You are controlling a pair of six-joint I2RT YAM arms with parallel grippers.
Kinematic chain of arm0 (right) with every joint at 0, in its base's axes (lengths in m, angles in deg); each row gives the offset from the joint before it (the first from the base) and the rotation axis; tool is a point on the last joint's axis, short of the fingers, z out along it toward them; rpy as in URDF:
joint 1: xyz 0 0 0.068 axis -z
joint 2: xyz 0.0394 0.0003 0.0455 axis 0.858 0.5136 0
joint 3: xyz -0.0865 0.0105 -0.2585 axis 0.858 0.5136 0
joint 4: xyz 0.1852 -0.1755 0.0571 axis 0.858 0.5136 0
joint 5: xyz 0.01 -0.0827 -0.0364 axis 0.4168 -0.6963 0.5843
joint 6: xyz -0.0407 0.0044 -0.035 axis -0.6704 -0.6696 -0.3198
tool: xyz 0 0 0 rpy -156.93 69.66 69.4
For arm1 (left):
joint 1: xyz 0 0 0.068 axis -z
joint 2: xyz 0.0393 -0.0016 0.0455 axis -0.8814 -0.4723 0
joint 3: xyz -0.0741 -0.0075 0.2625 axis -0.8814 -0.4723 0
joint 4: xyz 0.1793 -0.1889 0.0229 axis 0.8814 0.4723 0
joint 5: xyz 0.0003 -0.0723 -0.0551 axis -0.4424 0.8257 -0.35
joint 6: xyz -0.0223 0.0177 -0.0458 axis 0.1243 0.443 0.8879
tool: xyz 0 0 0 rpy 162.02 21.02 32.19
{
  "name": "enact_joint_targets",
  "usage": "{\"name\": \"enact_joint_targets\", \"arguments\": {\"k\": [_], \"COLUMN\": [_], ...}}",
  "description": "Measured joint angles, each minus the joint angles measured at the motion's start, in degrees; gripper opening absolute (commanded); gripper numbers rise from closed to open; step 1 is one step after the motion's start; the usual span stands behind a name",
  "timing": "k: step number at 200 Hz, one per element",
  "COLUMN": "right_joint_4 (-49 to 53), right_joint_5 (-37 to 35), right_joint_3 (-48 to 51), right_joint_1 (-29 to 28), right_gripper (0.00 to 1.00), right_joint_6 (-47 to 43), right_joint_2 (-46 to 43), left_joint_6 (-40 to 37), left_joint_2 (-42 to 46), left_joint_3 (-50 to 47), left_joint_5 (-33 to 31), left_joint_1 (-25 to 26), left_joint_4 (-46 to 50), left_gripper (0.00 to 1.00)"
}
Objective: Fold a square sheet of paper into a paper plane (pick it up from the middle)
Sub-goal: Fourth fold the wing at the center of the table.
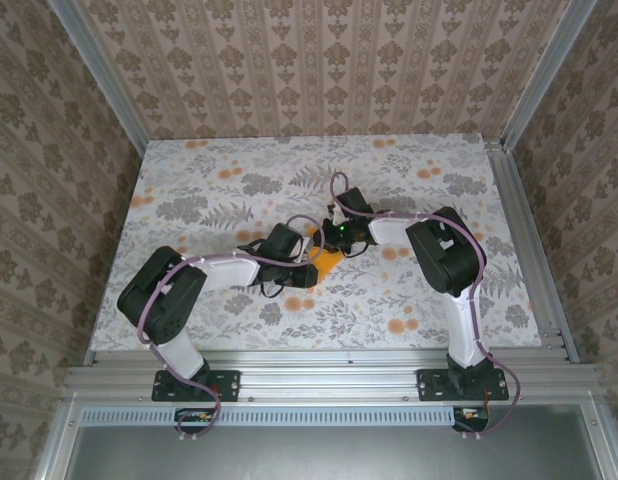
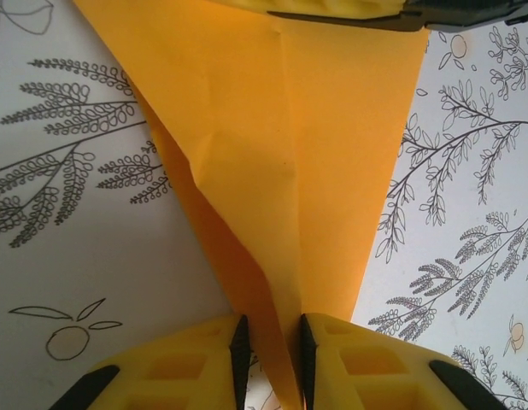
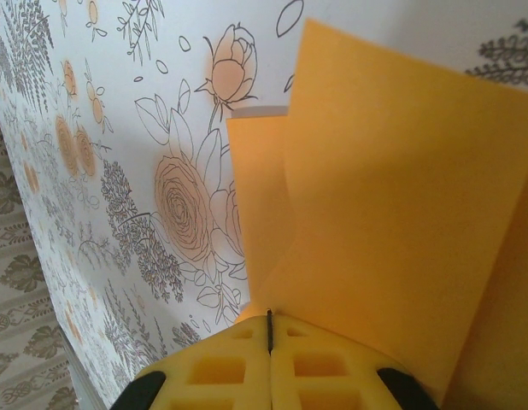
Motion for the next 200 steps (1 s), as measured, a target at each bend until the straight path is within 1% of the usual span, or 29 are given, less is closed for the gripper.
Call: {"name": "enact_joint_targets", "arguments": {"k": [16,43,110,150,200], "right_joint_4": [0.0,-0.2,-0.5,-0.5,-0.5], "right_joint_5": [0.0,0.0,-0.1,-0.1,-0.1], "right_joint_3": [0.0,0.1,0.4,0.4,0.4], "right_joint_1": [0.0,0.0,0.0,0.0,0.0], "right_gripper": [0.08,0.08,0.08,0.08,0.08], "right_joint_6": [0.0,0.0,0.0,0.0,0.0], "right_joint_2": [0.0,0.0,-0.2,-0.2,-0.2], "left_joint_6": [0.2,0.3,0.3,0.3,0.3], "left_joint_2": [-0.2,-0.5,-0.6,-0.5,-2.1], "left_joint_3": [0.0,0.0,0.2,0.8,2.7], "left_joint_5": [0.4,0.9,1.7,2.2,2.1], "left_joint_1": [-0.4,-0.7,-0.7,-1.1,-2.1], "left_joint_4": [0.0,-0.1,-0.2,0.5,0.0], "left_gripper": [0.19,0.19,0.28,0.3,0.29]}}
